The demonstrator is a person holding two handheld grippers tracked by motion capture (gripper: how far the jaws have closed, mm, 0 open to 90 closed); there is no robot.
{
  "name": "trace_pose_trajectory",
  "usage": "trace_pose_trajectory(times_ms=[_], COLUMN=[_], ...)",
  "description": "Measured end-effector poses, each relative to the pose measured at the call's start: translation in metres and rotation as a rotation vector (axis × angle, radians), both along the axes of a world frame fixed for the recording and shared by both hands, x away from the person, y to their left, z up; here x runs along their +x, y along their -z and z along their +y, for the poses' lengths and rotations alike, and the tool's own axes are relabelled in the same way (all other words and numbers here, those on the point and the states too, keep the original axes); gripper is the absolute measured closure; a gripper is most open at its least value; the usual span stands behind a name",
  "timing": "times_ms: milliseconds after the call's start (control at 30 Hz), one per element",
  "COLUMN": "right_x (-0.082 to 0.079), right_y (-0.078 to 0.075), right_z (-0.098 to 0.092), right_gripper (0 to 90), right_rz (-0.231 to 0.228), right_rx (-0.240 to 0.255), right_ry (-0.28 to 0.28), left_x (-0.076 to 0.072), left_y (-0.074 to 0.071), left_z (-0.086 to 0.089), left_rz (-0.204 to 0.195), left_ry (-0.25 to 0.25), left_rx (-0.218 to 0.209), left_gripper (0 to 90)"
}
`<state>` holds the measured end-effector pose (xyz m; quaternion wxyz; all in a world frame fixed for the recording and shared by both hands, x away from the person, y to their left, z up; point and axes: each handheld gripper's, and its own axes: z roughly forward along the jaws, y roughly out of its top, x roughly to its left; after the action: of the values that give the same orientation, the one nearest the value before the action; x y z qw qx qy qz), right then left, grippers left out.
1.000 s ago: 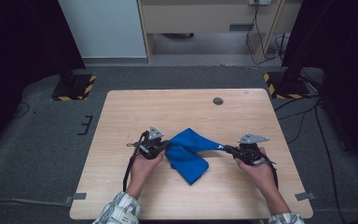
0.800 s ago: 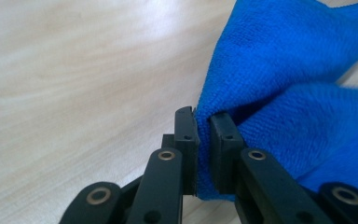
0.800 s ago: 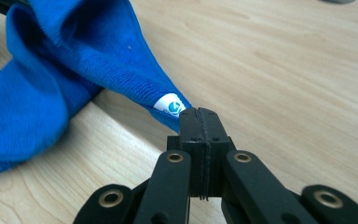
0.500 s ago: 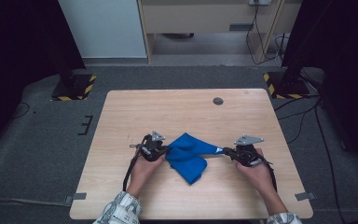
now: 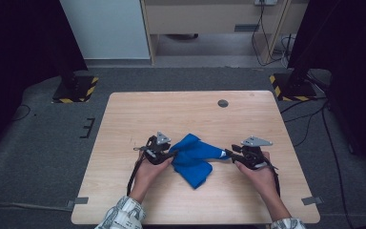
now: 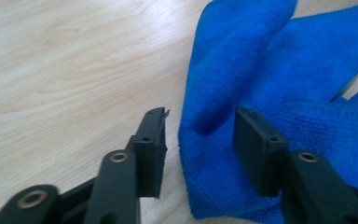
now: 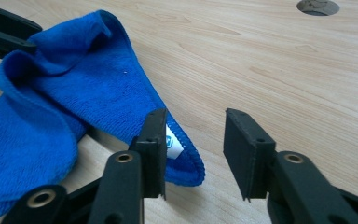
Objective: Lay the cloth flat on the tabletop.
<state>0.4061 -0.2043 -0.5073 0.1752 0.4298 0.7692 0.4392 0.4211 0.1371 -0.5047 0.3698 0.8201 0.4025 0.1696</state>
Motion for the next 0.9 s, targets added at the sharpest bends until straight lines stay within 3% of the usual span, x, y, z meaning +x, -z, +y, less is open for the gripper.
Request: trace_pose_trajectory(times_ms=[233,400,600,900], right_x=[0.001,-0.002,-0.004,-0.004], right_y=[0.007,0.011,0.017,0.024], right_z=[0.015,0.021,0.027,0.028], right_gripper=[50.0,42.2,35.1,38.2], right_rz=[0.017,0.026,0.061,0.120], right_rx=[-0.043,-0.078,-0.105,-0.113], right_ry=[0.030,0.040,0.051,0.077], left_x=[0.000,0.003,0.012,0.015], left_y=[-0.005,-0.004,0.007,0.017], left_z=[-0.004,-0.004,0.003,0.002], left_rz=[-0.051,-0.064,-0.018,0.023], left_ry=[0.013,0.010,-0.018,0.004], left_rx=[-0.006,0.002,0.023,0.039], left_gripper=[46.2,43.7,44.2,53.5])
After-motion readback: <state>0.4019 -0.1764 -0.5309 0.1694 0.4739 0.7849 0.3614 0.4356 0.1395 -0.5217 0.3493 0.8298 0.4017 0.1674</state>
